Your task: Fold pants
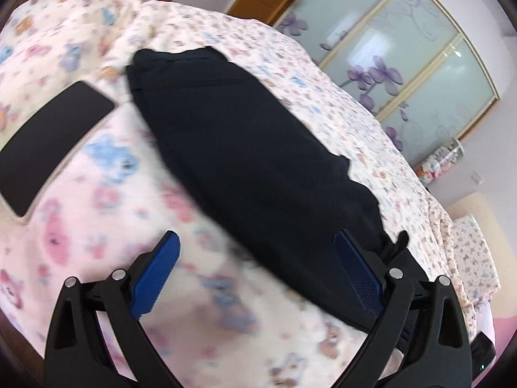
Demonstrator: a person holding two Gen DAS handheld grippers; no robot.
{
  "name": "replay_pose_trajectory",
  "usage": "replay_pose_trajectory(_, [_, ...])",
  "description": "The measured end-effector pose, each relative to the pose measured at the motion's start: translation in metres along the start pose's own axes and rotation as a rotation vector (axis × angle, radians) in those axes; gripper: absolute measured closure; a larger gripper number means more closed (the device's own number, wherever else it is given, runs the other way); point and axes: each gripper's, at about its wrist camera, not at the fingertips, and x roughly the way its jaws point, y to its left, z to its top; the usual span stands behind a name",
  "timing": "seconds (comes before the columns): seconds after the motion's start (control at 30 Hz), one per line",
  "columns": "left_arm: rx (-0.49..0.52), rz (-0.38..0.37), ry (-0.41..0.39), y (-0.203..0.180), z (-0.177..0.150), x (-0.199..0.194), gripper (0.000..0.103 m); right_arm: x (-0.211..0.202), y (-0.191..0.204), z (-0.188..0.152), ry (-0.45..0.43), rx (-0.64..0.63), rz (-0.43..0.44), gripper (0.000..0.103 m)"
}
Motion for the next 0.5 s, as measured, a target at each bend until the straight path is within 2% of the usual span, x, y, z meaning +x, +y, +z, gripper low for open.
replay_pose_trajectory(0.13, [-0.042, -0.014, 0.008, 0.010, 0.003, 0.001, 0.006, -0.002, 0.000, -0.001, -0.037, -0.009, -0.005, 0.015])
replay_pose_trajectory(0.33, [-0.069, -0.029, 0.053, 0.014, 0.005, 0.013, 0.004, 0.011, -0.007, -0.002, 0.014, 0.033, -0.040, 0.013])
replay_pose_trajectory(0.4, [-0.047, -0.019, 0.057, 0.013, 0.002, 0.016, 0.002, 0.016, -0.007, -0.003, 0.030, 0.039, -0.056, 0.013])
replay_pose_trajectory(0.5, [0.027, 0.041, 0.067, 0.002, -0.001, 0.020, 0.002, 0.016, -0.007, -0.004, 0.032, 0.044, -0.084, 0.013])
